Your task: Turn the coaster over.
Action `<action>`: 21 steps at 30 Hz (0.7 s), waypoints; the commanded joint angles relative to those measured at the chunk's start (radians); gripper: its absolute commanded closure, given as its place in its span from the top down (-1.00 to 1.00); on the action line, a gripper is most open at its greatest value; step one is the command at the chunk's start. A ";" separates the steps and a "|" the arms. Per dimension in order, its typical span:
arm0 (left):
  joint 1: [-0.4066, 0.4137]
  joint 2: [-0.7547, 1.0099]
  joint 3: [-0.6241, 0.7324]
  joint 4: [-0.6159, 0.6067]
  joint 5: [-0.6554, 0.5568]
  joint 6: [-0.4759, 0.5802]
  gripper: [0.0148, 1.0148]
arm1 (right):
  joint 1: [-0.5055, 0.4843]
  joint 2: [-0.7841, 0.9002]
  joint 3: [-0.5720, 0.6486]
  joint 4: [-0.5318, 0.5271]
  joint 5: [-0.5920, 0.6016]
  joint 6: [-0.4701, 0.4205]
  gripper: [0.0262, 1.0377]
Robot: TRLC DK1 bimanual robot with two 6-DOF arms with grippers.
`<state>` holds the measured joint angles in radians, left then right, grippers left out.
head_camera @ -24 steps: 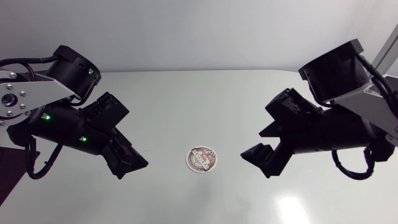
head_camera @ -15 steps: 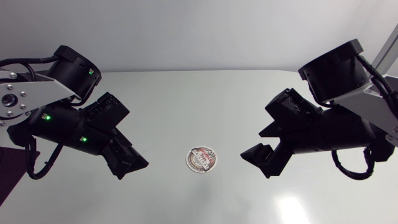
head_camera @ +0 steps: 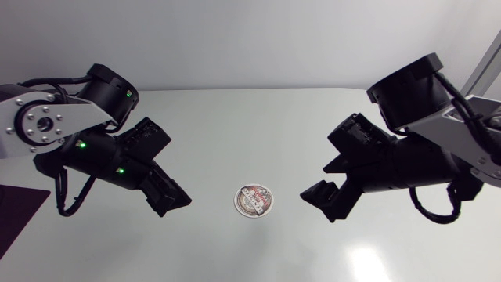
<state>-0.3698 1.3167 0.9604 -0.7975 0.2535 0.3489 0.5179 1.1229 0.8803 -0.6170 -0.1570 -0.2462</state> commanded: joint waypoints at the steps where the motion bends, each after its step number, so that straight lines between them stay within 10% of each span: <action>1: 0.017 0.078 0.012 0.014 -0.003 0.024 0.93 | 0.007 0.060 -0.015 0.020 0.002 0.010 0.85; 6: 0.019 0.170 0.029 0.069 -0.003 0.047 0.93 | 0.018 0.166 -0.001 0.074 -0.004 -0.001 0.33; 11: 0.023 0.219 0.054 0.098 -0.002 0.078 0.93 | 0.018 0.268 0.019 0.138 -0.010 -0.016 -0.77; 21: 0.020 0.371 0.136 0.126 0.038 0.087 0.93 | 0.036 0.580 0.131 0.198 -0.046 -0.056 -0.96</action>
<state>-0.3489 1.6421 1.0588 -0.6746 0.2813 0.4191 0.5446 1.6360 0.9840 -0.4301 -0.2005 -0.2779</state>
